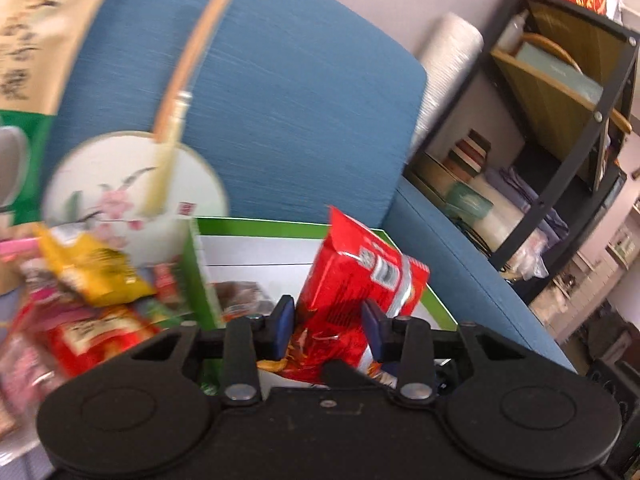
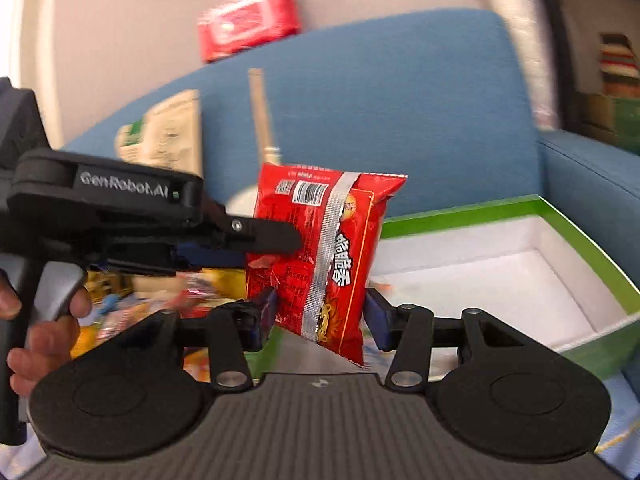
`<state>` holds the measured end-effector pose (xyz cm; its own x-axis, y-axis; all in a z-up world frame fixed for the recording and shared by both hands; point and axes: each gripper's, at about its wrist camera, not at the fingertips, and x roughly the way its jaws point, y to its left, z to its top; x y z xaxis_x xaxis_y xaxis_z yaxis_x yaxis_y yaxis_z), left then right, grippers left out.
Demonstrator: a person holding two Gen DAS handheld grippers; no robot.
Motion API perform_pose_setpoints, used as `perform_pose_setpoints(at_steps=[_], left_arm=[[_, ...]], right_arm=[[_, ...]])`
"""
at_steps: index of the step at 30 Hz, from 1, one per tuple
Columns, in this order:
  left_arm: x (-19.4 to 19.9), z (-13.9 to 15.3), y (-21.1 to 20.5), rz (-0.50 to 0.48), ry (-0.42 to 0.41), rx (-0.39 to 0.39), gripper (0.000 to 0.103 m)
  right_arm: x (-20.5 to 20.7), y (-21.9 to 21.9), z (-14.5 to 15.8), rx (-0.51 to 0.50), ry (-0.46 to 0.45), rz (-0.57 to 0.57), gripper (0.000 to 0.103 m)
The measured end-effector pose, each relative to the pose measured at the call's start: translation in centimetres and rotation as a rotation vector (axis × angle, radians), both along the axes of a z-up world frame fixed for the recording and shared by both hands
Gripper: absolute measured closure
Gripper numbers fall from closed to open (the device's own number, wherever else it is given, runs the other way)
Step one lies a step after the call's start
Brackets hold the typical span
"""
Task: Organize snacks
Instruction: 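Grasp the red wafer pack with the left gripper and drop it into the green box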
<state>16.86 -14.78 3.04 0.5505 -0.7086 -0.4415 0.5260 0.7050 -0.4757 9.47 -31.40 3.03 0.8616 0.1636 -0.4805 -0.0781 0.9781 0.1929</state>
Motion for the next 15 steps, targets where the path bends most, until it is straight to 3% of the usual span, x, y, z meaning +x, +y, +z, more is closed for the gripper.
perform_pose_setpoints(at_steps=[8,10,11,12,15], left_arm=[[1.9,-1.4,-3.5,-0.046,0.013,0.048,0.050],[2.2,-1.9,-3.5,-0.046,0.029,0.063,0.012],[2.2,-2.0,-3.6,-0.036,0.027,0.078,0.000],[2.0,-2.0,-3.6,-0.001,0.005,0.101,0.000],[1.4,-1.9,-3.2,0.032,-0.041,0.136,0.000]], right_arm=[[1.2,-1.2,-1.9,-0.016,0.049,-0.103,0.024],[1.5,-1.0,-2.5,-0.057,0.047,-0.135,0.017],[1.6,-0.6,-2.7,-0.095,0.036,-0.136,0.008],[1.3,-0.5,-2.7,-0.120,0.031,-0.137,0.002],[0.9,0.3,-2.8,-0.167,0.020,-0.129,0.000]])
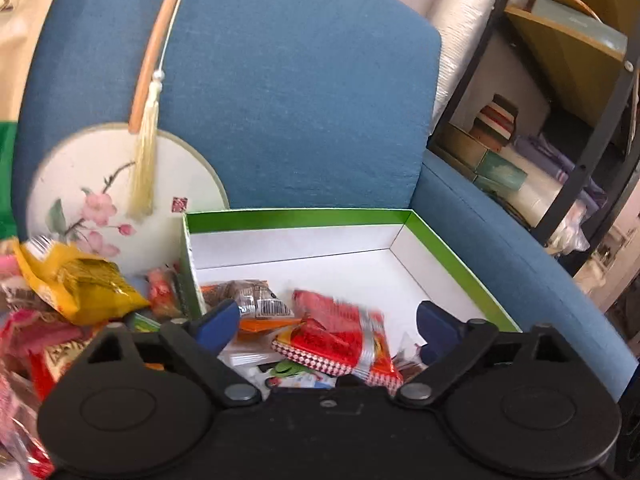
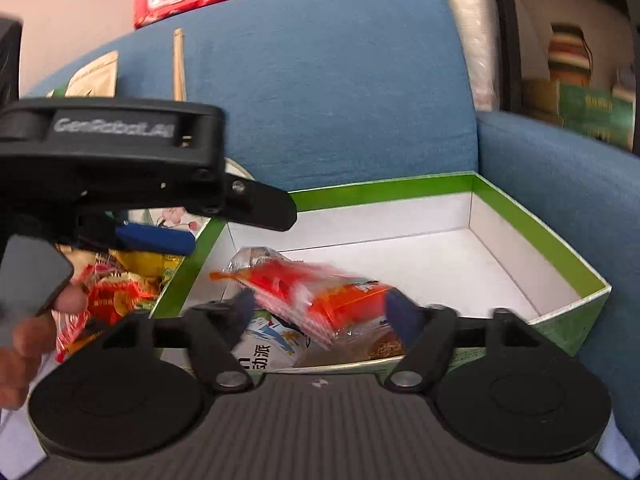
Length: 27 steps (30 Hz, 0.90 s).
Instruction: Organize snacks
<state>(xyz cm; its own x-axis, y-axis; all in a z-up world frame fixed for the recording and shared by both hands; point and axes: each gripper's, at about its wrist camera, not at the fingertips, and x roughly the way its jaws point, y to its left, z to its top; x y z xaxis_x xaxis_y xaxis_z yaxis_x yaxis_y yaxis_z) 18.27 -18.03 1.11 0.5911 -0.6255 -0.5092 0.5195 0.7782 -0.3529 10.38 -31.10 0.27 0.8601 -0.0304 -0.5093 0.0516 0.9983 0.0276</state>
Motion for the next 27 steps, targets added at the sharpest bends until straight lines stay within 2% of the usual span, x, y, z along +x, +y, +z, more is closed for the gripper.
perform_pose_setpoints(at_steps=[3,7,11,14,18,21,23,27], left_arm=[[-0.4,0.4,1.0,-0.001,0.013,-0.002,0.000],[-2.1,2.3,3.7,0.029,-0.024,-0.016,0.000],[-4.5,3.4,8.0,0.140,-0.027,-0.061,0.000],[-5.7,2.4,10.8,0.192,0.035,-0.088,0.000],[-6.9,0.2,13.2,0.220,0.111,-0.079,0.000],[-7.0,-1.4,14.5,0.231,0.157,-0.072,0.000],[-7.0,-2.2,15.0,0.235,0.178,-0.063,0.000],[-7.3,-3.6,14.5,0.218,0.203,-0.031,0.000]], right_arm=[[-0.3,0.4,0.5,0.003,-0.010,0.009,0.000],[-1.6,1.1,2.2,0.009,-0.075,0.039,0.000],[-3.5,2.4,3.3,0.074,-0.082,0.103,0.000],[-4.6,4.1,3.3,0.127,-0.008,0.210,0.000],[-5.2,6.7,3.0,0.108,0.075,0.304,0.000],[-5.7,8.0,1.6,0.092,0.156,0.337,0.000],[-6.3,8.6,0.1,0.068,0.218,0.320,0.000],[-6.4,9.7,-1.5,0.047,0.280,0.358,0.000]])
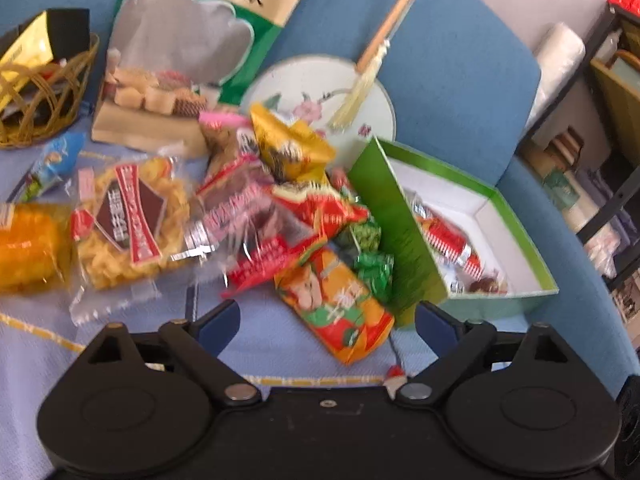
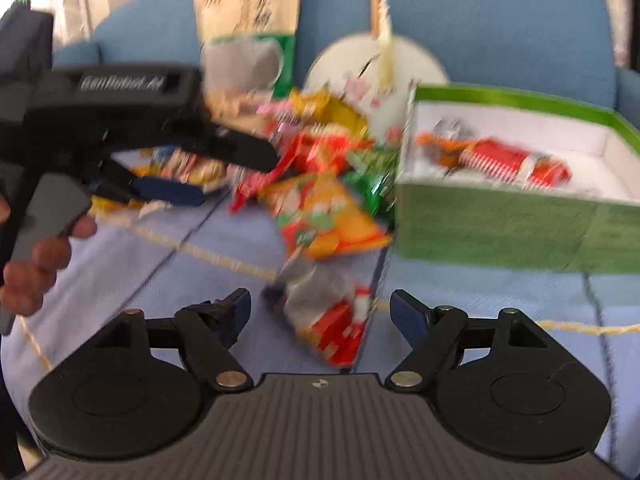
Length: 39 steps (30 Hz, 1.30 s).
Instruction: Organize snacks
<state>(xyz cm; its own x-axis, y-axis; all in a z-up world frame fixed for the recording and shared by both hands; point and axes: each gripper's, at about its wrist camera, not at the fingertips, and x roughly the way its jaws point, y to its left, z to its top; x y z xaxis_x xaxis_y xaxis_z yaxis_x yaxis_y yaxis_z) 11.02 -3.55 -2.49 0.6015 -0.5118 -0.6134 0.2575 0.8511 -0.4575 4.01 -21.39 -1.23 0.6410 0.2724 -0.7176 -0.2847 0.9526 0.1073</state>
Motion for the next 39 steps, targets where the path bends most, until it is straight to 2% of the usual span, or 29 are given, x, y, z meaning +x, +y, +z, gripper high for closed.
perform_pose_setpoints(at_steps=[1,2,4,5,9,13,16,19,20,21,22,23,24,27,28,29,30,33,35,37,39], left_arm=[[-0.1,-0.3,-0.3,-0.010,0.005,0.007,0.000],[-0.1,-0.6,-0.7,-0.023,0.011,0.011,0.000],[-0.1,-1.0,-1.3,-0.035,0.019,0.015,0.000],[0.1,-1.2,-1.7,-0.038,0.019,0.018,0.000],[1.2,-2.0,-2.9,-0.013,0.028,0.042,0.000],[2.5,-2.6,-3.8,0.014,0.029,0.027,0.000],[3.4,-2.8,-4.6,0.022,0.002,0.045,0.000],[4.1,-3.0,-4.8,0.048,0.005,0.023,0.000],[4.2,-3.0,-4.8,0.059,0.005,0.014,0.011],[4.3,-3.0,-4.7,0.068,0.010,0.011,0.036],[4.2,-3.0,-4.7,0.077,0.013,0.018,0.045],[4.0,-2.9,-4.7,0.082,0.006,0.029,0.060],[3.6,-2.9,-4.5,0.077,0.002,0.038,0.072],[2.5,-2.9,-4.0,0.057,0.001,0.017,0.077],[2.4,-3.0,-4.0,0.050,0.000,0.002,0.076],[2.2,-3.0,-3.8,0.044,-0.001,-0.023,0.069],[2.1,-3.1,-3.7,0.039,0.009,-0.059,0.058],[2.5,-3.7,-3.2,0.031,0.084,-0.207,0.059],[2.5,-3.6,-4.0,0.018,0.072,-0.173,0.060],[2.4,-3.7,-4.9,-0.009,0.052,-0.116,0.075],[2.4,-3.9,-4.8,0.000,0.046,-0.121,0.098]], right_arm=[[-0.1,0.5,-0.1,-0.017,-0.011,0.018,0.000],[-0.2,0.9,-0.2,-0.047,-0.021,0.034,0.022],[-0.4,0.9,0.2,-0.070,-0.039,0.050,0.038],[-0.4,0.6,0.4,-0.076,-0.049,0.038,0.042],[-0.2,-0.9,0.9,-0.100,-0.082,-0.016,0.045],[0.2,-2.3,0.8,-0.094,-0.076,-0.069,0.045],[0.5,-2.7,0.6,-0.082,-0.070,-0.083,0.045],[0.5,-2.5,0.4,-0.084,-0.062,-0.085,0.045],[0.4,-2.4,0.3,-0.084,-0.060,-0.084,0.045],[0.4,-2.4,0.2,-0.082,-0.058,-0.083,0.045],[0.4,-2.4,0.2,-0.082,-0.056,-0.085,0.045],[0.5,-2.4,0.2,-0.084,-0.053,-0.090,0.045],[0.5,-2.4,0.2,-0.086,-0.050,-0.094,0.045],[0.6,-2.4,0.2,-0.093,-0.046,-0.107,0.045],[0.6,-2.4,0.3,-0.096,-0.047,-0.110,0.044],[0.5,-2.5,0.3,-0.097,-0.048,-0.112,0.044],[0.5,-2.5,0.4,-0.096,-0.047,-0.114,0.044],[0.6,-2.5,0.3,-0.102,-0.042,-0.124,0.045],[0.6,-2.6,0.3,-0.095,-0.043,-0.127,0.045],[0.6,-2.6,0.3,-0.097,-0.043,-0.129,0.045],[0.6,-2.6,0.3,-0.096,-0.046,-0.131,0.045]])
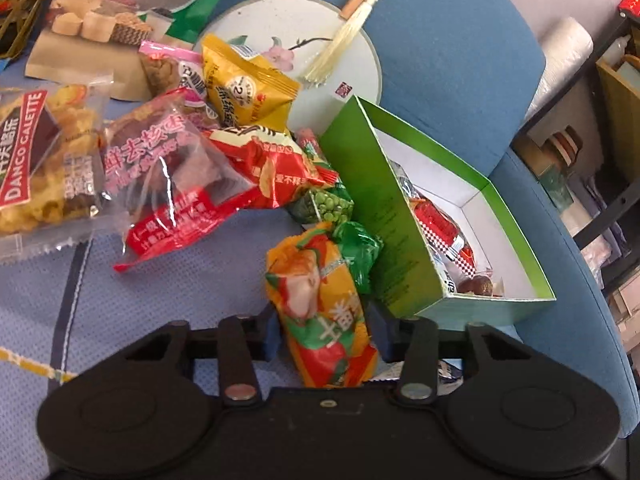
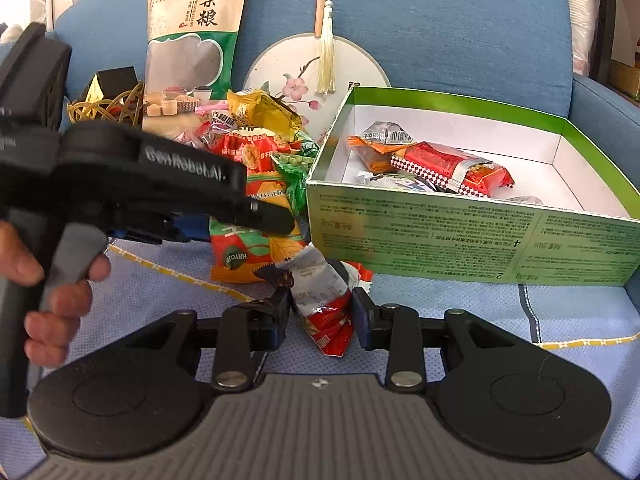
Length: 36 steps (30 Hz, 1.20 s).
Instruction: Organize snacks
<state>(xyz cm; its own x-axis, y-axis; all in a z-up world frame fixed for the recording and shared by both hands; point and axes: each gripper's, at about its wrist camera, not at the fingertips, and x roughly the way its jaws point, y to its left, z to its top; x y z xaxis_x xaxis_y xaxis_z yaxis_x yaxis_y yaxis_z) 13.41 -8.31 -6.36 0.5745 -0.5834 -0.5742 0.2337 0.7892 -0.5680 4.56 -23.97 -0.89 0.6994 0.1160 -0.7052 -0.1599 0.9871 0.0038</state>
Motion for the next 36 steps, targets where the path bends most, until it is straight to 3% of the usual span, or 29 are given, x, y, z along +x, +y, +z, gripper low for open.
perform_pose_setpoints(at_steps=[3,6,8,11,15,19,23,25,28,34,36], left_arm=[[0.3,-0.5,0.9,0.016,0.031,-0.043,0.103],[0.2,-0.2,1.0,0.014,0.027,-0.026,0.103],[-0.3,0.4,1.5,0.016,0.014,-0.048,0.103],[-1.5,2.7,2.4,0.023,-0.052,-0.027,0.103],[-2.4,6.2,3.1,0.000,-0.131,0.003,0.103],[-2.0,9.5,2.1,-0.039,-0.209,-0.029,0.103],[-0.7,11.6,-1.0,-0.097,-0.268,-0.036,0.103],[-0.1,12.0,-2.8,-0.131,-0.288,-0.022,0.103],[1.1,11.8,-5.6,-0.173,-0.285,-0.004,0.103],[3.2,9.7,-9.5,-0.214,-0.258,0.041,0.103],[3.8,8.6,-10.3,-0.219,-0.236,0.081,0.103]], right_arm=[[0.0,0.0,-0.1,0.003,0.002,0.000,0.045],[-0.3,0.4,0.1,-0.002,-0.005,0.025,0.046],[-0.7,0.2,0.8,0.072,-0.034,0.058,0.048],[-1.4,-0.2,2.5,0.164,-0.082,0.093,0.048],[-2.3,-0.8,5.1,0.194,-0.187,0.077,0.048],[-2.0,-2.1,7.4,0.126,-0.295,-0.002,0.047],[0.5,-5.0,7.5,0.097,-0.314,-0.124,0.047],[1.8,-6.0,6.9,0.036,-0.325,-0.179,0.047],[3.4,-7.7,5.1,-0.057,-0.324,-0.257,0.047],[3.8,-10.4,2.9,-0.064,-0.295,-0.346,0.046],[4.1,-10.6,2.2,-0.086,-0.282,-0.356,0.036]])
